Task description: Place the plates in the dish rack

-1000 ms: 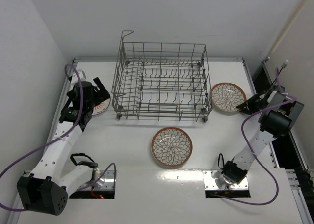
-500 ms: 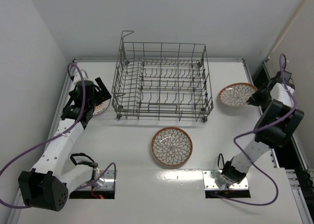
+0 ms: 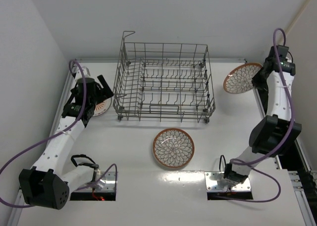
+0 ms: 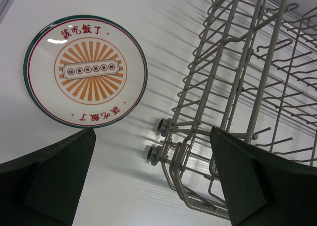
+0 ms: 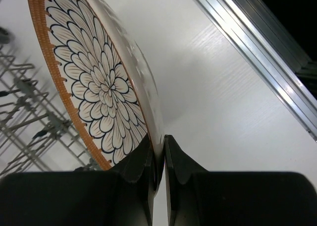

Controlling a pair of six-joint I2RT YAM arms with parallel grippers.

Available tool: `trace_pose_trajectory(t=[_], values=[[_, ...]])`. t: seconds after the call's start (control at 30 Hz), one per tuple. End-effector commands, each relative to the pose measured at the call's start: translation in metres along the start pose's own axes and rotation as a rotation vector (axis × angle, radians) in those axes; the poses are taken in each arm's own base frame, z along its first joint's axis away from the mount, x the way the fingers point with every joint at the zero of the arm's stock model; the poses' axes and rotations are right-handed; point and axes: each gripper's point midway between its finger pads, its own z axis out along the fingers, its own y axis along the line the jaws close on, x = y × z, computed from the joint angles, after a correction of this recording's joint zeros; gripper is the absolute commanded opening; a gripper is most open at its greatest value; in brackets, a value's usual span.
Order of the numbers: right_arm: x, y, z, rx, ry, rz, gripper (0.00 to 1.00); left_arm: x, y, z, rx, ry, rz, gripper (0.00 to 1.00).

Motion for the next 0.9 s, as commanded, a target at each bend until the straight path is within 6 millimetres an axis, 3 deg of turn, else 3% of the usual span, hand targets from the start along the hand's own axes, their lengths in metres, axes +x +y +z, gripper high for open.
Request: trace_pose_trajectory(t=[0.0, 0.17, 0.47, 0.63, 0.87], values=[[-0.045, 0.028, -0.069, -0.103, -0.231, 0.030, 0.00, -0.021, -0.013, -0.007, 0.041, -0.048, 0.001, 1.00], [-0.044, 0.045, -0.102, -0.145, -0.289, -0.025, 0.00, -0.021, -0.020, -0.010, 0.061, -0.050, 0.016, 1.00], [-0.009, 0.089, -0.141, -0.234, -0.310, -0.161, 0.00, -0.020, -0.018, -0.010, 0.049, -0.047, 0.019, 1.00], [0.012, 0.127, -0.142, -0.209, -0.346, -0.346, 0.00, -0.014, -0.015, -0.009, 0.044, -0.037, 0.011, 1.00], [0.024, 0.132, -0.120, -0.030, -0.365, -0.461, 0.00, -0.016, -0.015, -0.015, 0.049, -0.048, 0.021, 1.00]])
